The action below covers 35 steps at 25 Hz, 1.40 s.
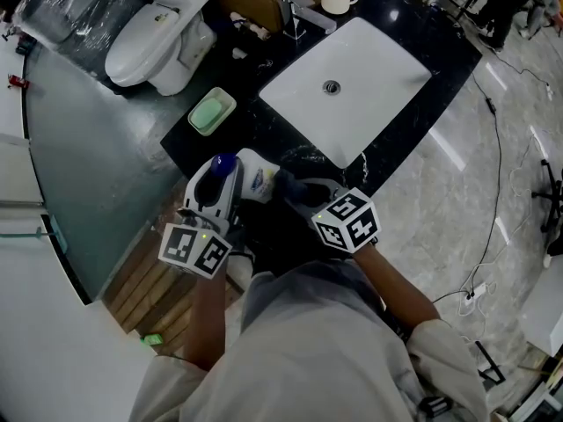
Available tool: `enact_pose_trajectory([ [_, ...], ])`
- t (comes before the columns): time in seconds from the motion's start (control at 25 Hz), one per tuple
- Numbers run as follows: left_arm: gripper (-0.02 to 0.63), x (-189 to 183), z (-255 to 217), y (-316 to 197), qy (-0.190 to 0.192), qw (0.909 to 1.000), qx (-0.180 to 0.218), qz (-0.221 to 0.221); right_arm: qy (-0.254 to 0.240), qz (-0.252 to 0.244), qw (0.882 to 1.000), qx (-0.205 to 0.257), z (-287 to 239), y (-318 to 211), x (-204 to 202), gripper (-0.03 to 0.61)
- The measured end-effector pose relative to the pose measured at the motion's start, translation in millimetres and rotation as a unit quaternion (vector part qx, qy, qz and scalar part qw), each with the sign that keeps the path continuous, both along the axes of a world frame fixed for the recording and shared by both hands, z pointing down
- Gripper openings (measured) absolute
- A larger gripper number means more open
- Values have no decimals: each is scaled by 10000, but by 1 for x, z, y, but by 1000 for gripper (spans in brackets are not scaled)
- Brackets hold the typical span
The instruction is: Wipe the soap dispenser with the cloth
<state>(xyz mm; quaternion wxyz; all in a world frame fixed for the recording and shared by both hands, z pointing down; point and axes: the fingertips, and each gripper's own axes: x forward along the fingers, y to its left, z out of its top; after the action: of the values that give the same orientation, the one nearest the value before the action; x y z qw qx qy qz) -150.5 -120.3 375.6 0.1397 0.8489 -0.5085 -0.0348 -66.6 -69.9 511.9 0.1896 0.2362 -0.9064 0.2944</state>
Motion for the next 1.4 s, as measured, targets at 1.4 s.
enact_pose_trajectory([
  [1.4, 97, 6, -1, 0, -68, 10000, 67, -10, -793, -203, 9965, -165, -44, 3, -14, 120],
])
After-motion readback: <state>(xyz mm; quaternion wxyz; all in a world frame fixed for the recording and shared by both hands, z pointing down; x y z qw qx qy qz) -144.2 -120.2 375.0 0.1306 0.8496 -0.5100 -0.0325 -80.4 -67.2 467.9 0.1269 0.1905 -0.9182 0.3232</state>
